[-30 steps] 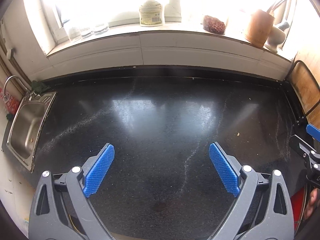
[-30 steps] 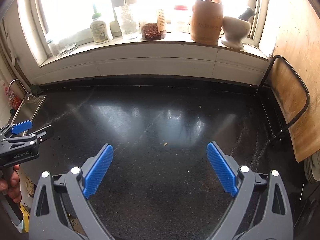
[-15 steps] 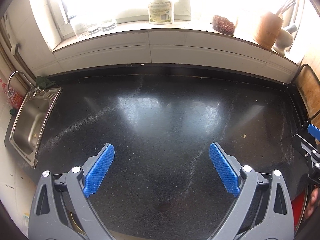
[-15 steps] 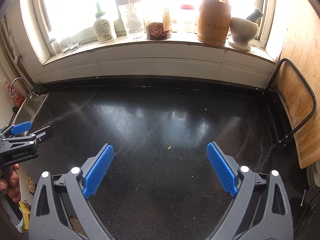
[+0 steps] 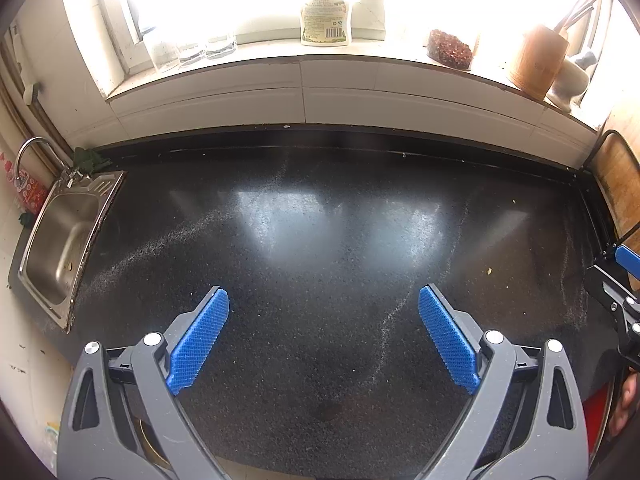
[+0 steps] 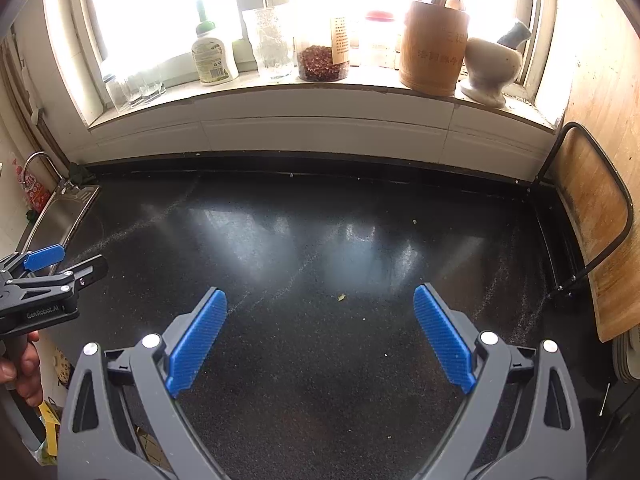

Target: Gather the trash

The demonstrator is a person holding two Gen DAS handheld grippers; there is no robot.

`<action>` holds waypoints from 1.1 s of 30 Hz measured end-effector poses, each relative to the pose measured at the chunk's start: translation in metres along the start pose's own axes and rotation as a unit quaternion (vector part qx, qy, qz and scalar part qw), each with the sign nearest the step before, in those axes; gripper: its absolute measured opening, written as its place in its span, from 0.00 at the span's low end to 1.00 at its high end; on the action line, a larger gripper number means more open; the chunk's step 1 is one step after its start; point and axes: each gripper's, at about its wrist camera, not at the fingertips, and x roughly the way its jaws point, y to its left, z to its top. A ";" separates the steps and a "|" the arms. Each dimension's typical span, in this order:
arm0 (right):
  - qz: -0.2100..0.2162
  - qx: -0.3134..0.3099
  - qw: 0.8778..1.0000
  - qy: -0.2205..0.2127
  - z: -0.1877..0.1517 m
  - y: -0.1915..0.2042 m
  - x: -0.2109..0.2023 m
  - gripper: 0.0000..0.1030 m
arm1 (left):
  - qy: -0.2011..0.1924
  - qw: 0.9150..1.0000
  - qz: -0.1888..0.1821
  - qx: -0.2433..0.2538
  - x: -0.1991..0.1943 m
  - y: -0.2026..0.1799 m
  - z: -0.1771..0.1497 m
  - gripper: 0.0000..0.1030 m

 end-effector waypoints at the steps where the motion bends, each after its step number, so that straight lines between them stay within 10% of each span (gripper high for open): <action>1: 0.000 0.000 1.000 0.001 0.000 0.000 0.000 0.89 | 0.000 1.000 0.000 0.001 0.000 0.000 0.000 0.90; 33: 0.000 0.004 1.000 0.000 0.001 0.000 0.001 0.89 | 0.005 1.000 -0.002 0.002 0.004 -0.001 0.001 0.90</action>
